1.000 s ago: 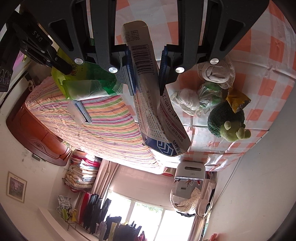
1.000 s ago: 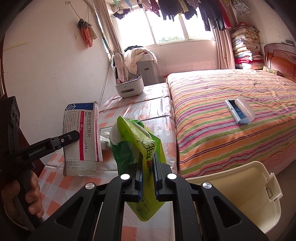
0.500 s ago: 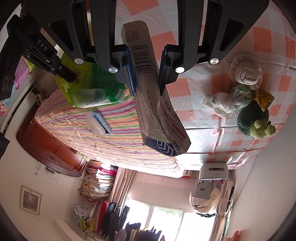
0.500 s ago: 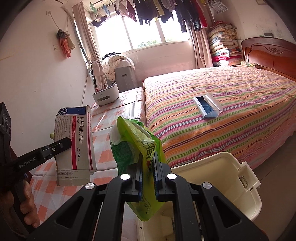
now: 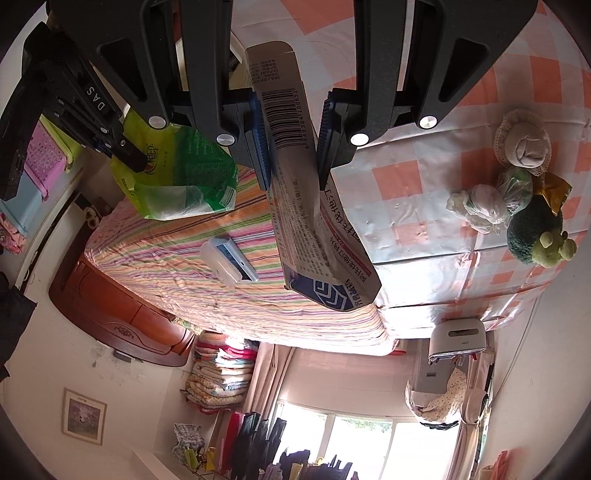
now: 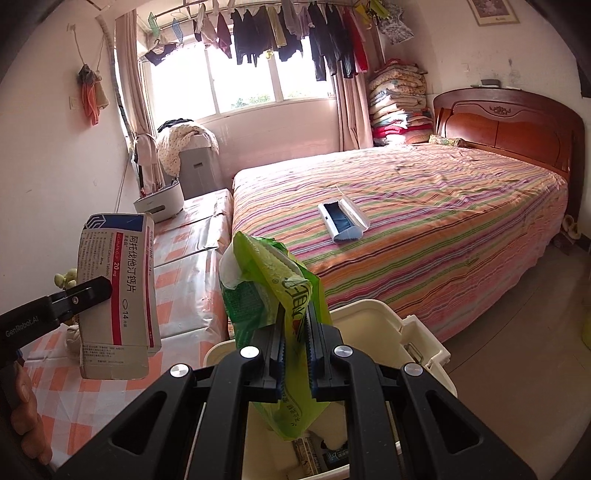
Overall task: Collect trash
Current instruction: 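Carry the green bag into the cream bin and open the right tool while the left tool carries the box, then lower the white medicine box into the cream bin and open the left tool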
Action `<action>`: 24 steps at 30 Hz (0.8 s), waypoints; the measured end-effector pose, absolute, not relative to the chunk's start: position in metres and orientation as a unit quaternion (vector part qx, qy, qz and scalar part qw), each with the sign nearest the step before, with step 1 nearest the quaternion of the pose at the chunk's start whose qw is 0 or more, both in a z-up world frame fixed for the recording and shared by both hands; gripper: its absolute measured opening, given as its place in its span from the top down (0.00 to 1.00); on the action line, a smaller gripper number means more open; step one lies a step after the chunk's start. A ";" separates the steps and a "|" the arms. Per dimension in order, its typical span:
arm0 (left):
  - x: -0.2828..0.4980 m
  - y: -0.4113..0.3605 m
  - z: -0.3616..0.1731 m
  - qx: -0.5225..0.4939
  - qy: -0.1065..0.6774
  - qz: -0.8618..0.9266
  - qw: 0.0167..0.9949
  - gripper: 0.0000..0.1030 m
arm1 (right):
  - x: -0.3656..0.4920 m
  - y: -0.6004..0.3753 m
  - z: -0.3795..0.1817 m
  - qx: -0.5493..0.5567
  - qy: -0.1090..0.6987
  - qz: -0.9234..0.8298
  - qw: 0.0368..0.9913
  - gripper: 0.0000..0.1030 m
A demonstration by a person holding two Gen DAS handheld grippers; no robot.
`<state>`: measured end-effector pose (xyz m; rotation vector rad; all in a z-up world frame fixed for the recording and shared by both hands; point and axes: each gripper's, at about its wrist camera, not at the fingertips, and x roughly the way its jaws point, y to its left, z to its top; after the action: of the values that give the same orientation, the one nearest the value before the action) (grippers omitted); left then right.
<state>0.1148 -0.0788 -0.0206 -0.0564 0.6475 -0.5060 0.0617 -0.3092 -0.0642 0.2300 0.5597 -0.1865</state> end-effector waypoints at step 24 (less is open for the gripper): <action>0.104 -0.121 -0.024 -0.002 0.318 -0.285 0.904 0.77 | 0.027 -0.342 -0.051 0.176 0.190 -0.157 0.953 0.31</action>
<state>0.1042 -0.1208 -0.0244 -0.0043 0.6562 -0.5895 0.0268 -0.3416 -0.0511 0.3577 0.3869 -0.3181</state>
